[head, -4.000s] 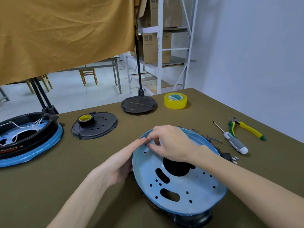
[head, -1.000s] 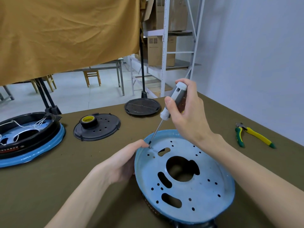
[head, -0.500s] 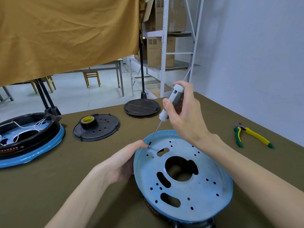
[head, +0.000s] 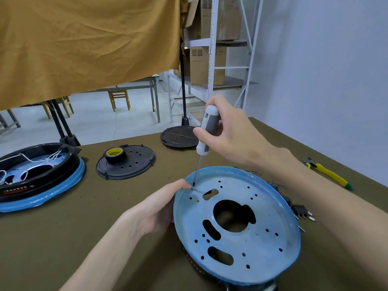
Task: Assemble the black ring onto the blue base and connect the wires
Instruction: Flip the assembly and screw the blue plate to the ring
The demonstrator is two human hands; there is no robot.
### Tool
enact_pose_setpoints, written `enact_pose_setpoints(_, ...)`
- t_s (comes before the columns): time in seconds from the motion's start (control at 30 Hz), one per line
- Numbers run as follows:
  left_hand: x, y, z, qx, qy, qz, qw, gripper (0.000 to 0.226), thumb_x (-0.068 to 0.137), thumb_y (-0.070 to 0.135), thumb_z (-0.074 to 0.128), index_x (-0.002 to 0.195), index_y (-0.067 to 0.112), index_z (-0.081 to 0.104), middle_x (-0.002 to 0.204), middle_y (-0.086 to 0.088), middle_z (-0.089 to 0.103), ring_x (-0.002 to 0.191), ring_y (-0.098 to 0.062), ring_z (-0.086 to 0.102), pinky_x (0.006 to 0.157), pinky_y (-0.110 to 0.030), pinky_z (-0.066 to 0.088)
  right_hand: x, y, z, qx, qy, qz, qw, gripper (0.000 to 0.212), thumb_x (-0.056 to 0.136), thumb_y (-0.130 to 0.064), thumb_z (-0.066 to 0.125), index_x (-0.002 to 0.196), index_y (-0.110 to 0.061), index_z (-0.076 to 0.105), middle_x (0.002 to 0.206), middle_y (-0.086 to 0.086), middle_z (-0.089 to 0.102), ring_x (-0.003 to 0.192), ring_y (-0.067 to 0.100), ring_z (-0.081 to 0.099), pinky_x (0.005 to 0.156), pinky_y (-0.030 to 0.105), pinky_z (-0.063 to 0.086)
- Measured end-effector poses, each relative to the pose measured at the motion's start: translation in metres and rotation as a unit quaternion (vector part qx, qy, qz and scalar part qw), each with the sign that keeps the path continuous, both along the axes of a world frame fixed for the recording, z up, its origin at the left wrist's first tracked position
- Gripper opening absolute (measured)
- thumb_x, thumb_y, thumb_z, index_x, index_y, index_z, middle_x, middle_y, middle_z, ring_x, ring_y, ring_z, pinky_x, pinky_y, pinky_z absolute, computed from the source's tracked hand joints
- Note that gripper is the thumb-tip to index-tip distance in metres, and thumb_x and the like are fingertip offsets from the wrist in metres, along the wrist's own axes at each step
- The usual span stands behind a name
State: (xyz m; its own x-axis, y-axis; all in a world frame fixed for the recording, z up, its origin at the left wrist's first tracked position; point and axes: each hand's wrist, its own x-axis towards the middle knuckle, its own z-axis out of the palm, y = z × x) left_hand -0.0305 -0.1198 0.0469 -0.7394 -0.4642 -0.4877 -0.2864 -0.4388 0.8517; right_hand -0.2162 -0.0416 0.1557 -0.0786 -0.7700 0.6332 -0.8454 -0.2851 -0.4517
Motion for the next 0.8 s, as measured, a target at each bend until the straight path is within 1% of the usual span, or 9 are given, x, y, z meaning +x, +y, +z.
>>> enact_pose_setpoints(0.17,-0.001,0.003,0.0,0.0,-0.014,0.022,1.0,0.036,0.095,0.037,0.063,0.124,0.017,0.071,0.12,-0.01,0.077,0.103,-0.028,0.07,0.115,-0.048,0.045,0.001,-0.001,0.01,0.048,0.06,-0.083,0.994,0.043,0.088,-0.055,0.071,0.09,-0.02,0.046,0.067,-0.004,0.062,0.056,0.011,0.054,0.051,0.026,0.04)
enact_pose_setpoints(0.3,-0.001,0.006,0.002,0.003,-0.015,0.026,1.0,0.04,0.096,0.037,0.063,0.129,0.016,0.068,0.124,-0.013,0.075,0.105,-0.029,0.069,0.117,-0.052,0.042,0.0,0.005,0.029,0.135,0.042,-0.015,0.99,0.027,0.089,-0.042,0.072,0.102,-0.025,0.055,0.075,-0.01,0.066,0.063,0.0,0.058,0.053,0.015,0.042)
enact_pose_setpoints(0.4,0.0,0.007,0.004,0.003,-0.02,0.034,0.999,0.039,0.095,0.037,0.065,0.127,0.016,0.069,0.119,-0.011,0.077,0.105,-0.029,0.071,0.115,-0.05,0.046,0.004,0.005,0.032,0.105,0.153,-0.068,0.98,0.025,0.091,-0.049,0.068,0.101,-0.028,0.057,0.06,-0.013,0.054,0.059,0.001,0.053,0.051,0.028,0.033)
enact_pose_setpoints(0.47,0.0,0.007,0.004,0.002,-0.022,0.039,0.999,0.04,0.094,0.039,0.066,0.127,0.016,0.069,0.117,-0.01,0.078,0.109,-0.029,0.071,0.114,-0.049,0.047,0.008,0.003,0.039,0.123,0.209,-0.123,0.962,0.033,0.093,-0.06,0.06,0.102,-0.028,0.056,0.064,-0.015,0.05,0.064,-0.002,0.048,0.052,0.03,0.03)
enact_pose_setpoints(0.57,0.001,0.009,0.005,-0.003,-0.018,0.035,0.999,0.045,0.094,0.051,0.067,0.126,0.021,0.072,0.117,-0.006,0.078,0.118,-0.028,0.07,0.114,-0.048,0.047,0.007,0.005,0.058,0.266,0.138,-0.077,0.951,0.034,0.09,-0.047,0.067,0.114,-0.028,0.051,0.089,-0.012,0.06,0.079,0.012,0.062,0.06,0.036,0.046)
enact_pose_setpoints(0.6,0.001,0.009,0.005,-0.002,-0.012,0.032,0.999,0.047,0.093,0.058,0.066,0.125,0.024,0.073,0.118,-0.003,0.078,0.119,-0.025,0.07,0.113,-0.047,0.047,0.007,0.006,0.061,0.278,0.121,-0.061,0.951,0.032,0.09,-0.039,0.068,0.115,-0.027,0.052,0.093,-0.008,0.064,0.076,0.015,0.067,0.061,0.036,0.05)
enact_pose_setpoints(0.67,0.002,0.01,0.006,0.003,0.001,0.023,1.0,0.053,0.09,0.069,0.06,0.125,0.03,0.073,0.121,0.001,0.077,0.118,-0.021,0.07,0.11,-0.044,0.048,0.009,0.005,0.058,0.245,0.168,-0.08,0.952,0.023,0.096,-0.039,0.062,0.111,-0.024,0.052,0.086,-0.005,0.069,0.064,0.013,0.066,0.057,0.034,0.047)
enact_pose_setpoints(0.73,0.003,0.01,0.005,0.006,0.009,0.02,1.0,0.056,0.089,0.073,0.057,0.126,0.033,0.072,0.122,0.002,0.077,0.118,-0.02,0.071,0.106,-0.042,0.05,0.013,0.005,0.055,0.216,0.225,-0.117,0.943,0.029,0.099,-0.051,0.055,0.11,-0.024,0.051,0.082,-0.007,0.065,0.07,0.009,0.059,0.058,0.035,0.041)
enact_pose_setpoints(0.8,0.004,0.01,0.005,0.023,0.017,0.027,0.999,0.056,0.089,0.07,0.061,0.125,0.03,0.074,0.123,0.0,0.076,0.115,-0.021,0.073,0.098,-0.041,0.054,0.014,0.007,0.061,0.267,0.192,-0.086,0.94,0.03,0.094,-0.047,0.061,0.114,-0.027,0.051,0.091,-0.009,0.064,0.081,0.008,0.059,0.063,0.035,0.042)
